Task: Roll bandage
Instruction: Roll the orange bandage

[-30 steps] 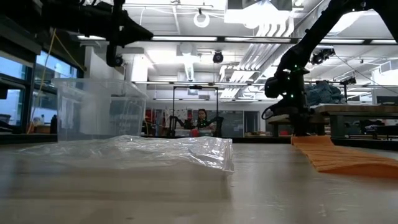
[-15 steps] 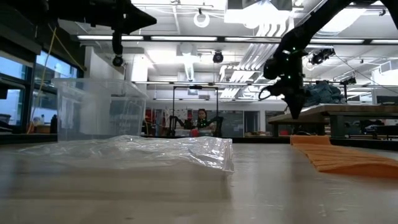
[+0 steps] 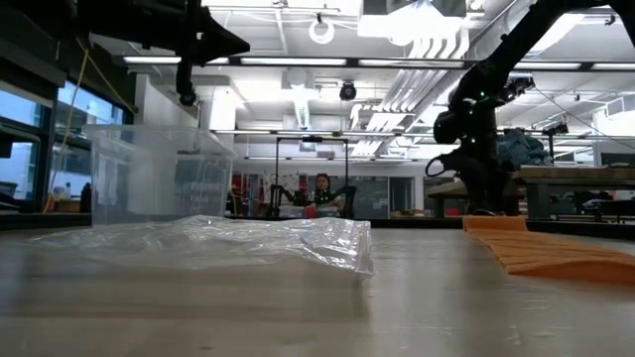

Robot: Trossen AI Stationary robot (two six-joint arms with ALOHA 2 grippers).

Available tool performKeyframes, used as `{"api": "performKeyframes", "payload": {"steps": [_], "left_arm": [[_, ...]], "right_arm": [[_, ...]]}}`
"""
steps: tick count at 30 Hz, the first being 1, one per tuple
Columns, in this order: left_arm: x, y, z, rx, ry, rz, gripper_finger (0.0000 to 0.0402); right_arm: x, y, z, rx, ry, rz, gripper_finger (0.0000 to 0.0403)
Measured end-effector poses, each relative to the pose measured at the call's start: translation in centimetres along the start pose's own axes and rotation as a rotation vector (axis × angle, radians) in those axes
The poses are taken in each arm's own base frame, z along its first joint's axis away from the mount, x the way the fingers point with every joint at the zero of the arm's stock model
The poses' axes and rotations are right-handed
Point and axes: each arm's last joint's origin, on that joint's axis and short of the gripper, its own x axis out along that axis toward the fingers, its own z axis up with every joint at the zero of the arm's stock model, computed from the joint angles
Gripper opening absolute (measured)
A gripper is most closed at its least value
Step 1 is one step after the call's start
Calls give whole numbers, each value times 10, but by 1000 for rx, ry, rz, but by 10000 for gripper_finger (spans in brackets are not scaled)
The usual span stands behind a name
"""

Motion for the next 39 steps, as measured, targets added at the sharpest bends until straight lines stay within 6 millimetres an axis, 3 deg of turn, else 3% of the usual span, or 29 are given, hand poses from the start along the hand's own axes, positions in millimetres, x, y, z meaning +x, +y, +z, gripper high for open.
{"api": "performKeyframes", "payload": {"steps": [3,11,20,27,31,36,39], "left_arm": [[0,0,0,-16,2,2,1],[0,1,-1,-50,13,14,1],[0,2,-2,-52,28,14,1],[0,2,-3,-83,32,18,1],[0,2,-3,-82,28,24,1],[0,1,1,-75,-19,27,1],[4,-4,10,-28,31,3,3]], "right_arm": [[5,-5,1,33,2,75,232],[19,-16,5,71,27,69,227],[35,1,5,-149,110,122,227],[53,12,11,-181,172,36,221],[46,15,17,-185,166,36,167],[25,14,24,-191,183,45,36],[6,15,31,-198,185,46,30]]}}
